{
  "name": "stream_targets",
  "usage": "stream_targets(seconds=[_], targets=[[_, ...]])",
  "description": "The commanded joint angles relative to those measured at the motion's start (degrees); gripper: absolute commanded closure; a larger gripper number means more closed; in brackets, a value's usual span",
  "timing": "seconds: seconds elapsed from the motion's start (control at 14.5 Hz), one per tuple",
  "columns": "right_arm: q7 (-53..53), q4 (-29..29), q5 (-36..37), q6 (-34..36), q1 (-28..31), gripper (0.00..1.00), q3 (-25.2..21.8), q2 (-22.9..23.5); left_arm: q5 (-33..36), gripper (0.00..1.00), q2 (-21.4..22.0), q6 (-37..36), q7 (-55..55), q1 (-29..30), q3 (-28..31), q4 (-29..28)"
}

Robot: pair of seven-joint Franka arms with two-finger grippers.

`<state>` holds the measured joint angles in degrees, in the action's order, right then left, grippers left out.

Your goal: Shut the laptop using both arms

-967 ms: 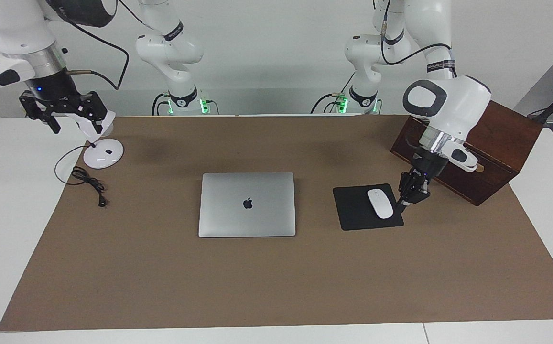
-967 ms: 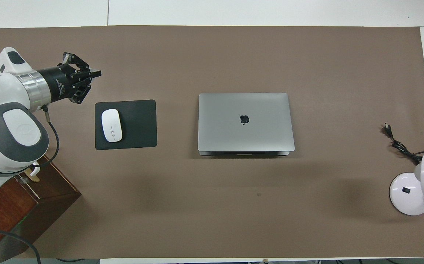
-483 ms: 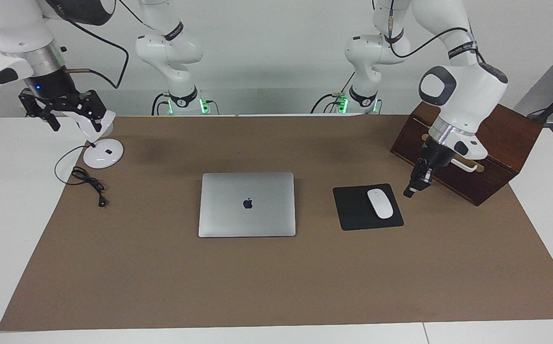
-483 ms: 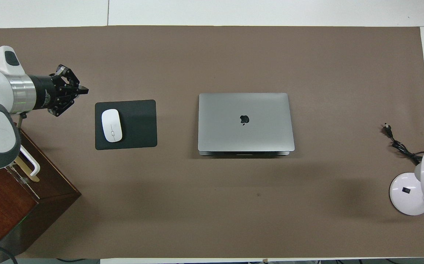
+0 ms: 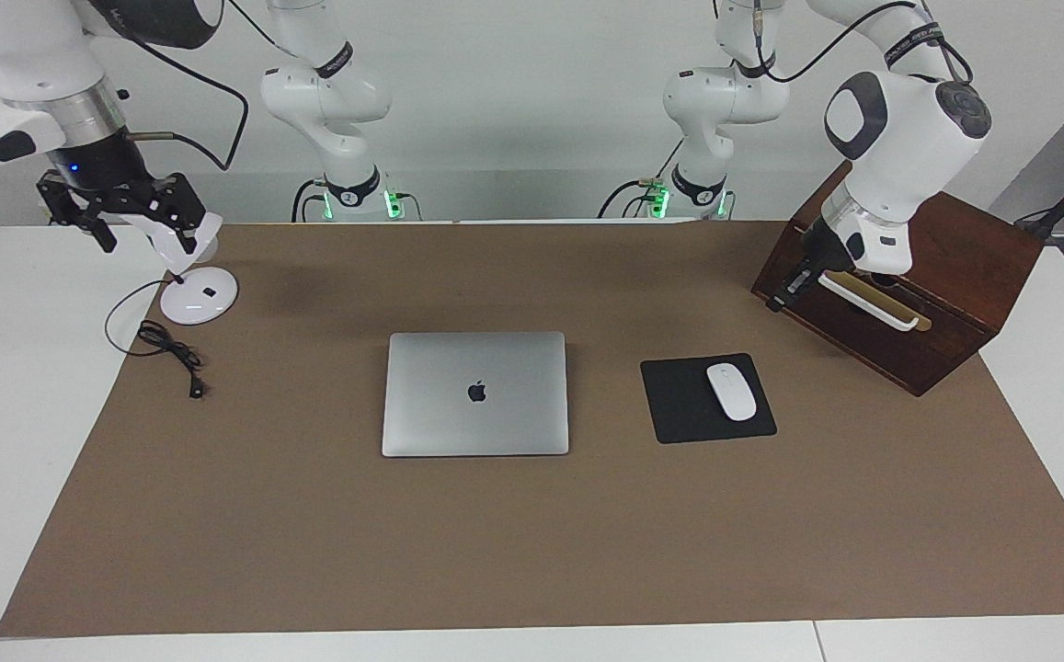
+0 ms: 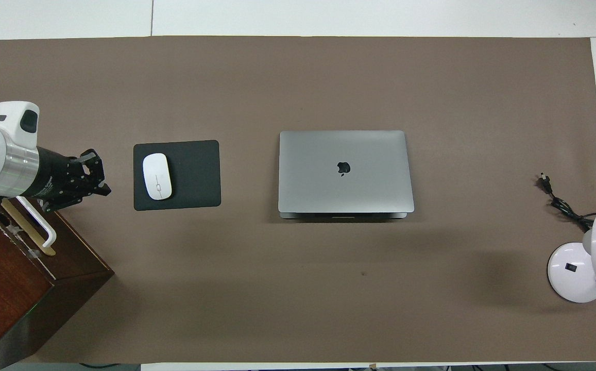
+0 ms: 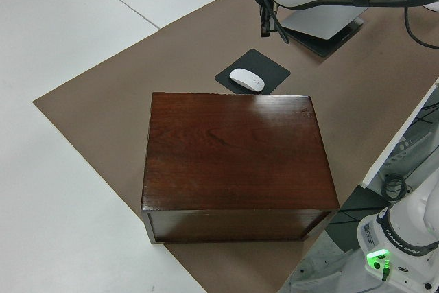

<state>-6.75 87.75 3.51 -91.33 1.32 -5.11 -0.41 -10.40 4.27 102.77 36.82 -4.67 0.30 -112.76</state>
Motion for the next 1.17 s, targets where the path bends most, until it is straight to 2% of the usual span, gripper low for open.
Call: stream_targets(seconds=[0.0,0.21,0.28,0.35,0.48,0.76,1.11], targets=[[1.4,-0.1,-0.1,0.8,-0.3,0.00,-0.1,-0.6,2.6,1.00,0.4,-8.1,-6.1,1.5,-1.1,1.4],[2.2,0.0,-0.3,0.9,-0.4,0.00,0.0,-1.1,2.6,1.00,0.3,-5.2,-8.3,1.6,-1.0,1.7],[2.3,0.1,-0.3,2.2,-0.5,0.00,0.1,-1.3,2.6,0.88,0.3,-4.3,-8.3,1.6,-1.2,1.7],[2.5,0.0,-0.3,4.2,-0.6,0.00,0.2,-1.3,2.8,0.01,0.2,-4.3,-8.3,1.5,-1.3,1.8],[2.5,0.0,-0.3,5.8,-0.5,0.00,0.5,-1.3,5.1,0.00,0.0,-4.3,-9.0,1.5,-1.6,2.4],[2.4,0.0,-0.2,6.5,-0.4,0.00,0.5,-1.3,5.5,0.00,-0.3,-4.2,-24.3,2.1,-1.9,5.3],[2.5,0.0,-1.7,6.6,-1.0,0.00,-0.3,-1.3,5.7,0.00,-0.9,-7.3,-29.3,2.1,-2.2,9.4]])
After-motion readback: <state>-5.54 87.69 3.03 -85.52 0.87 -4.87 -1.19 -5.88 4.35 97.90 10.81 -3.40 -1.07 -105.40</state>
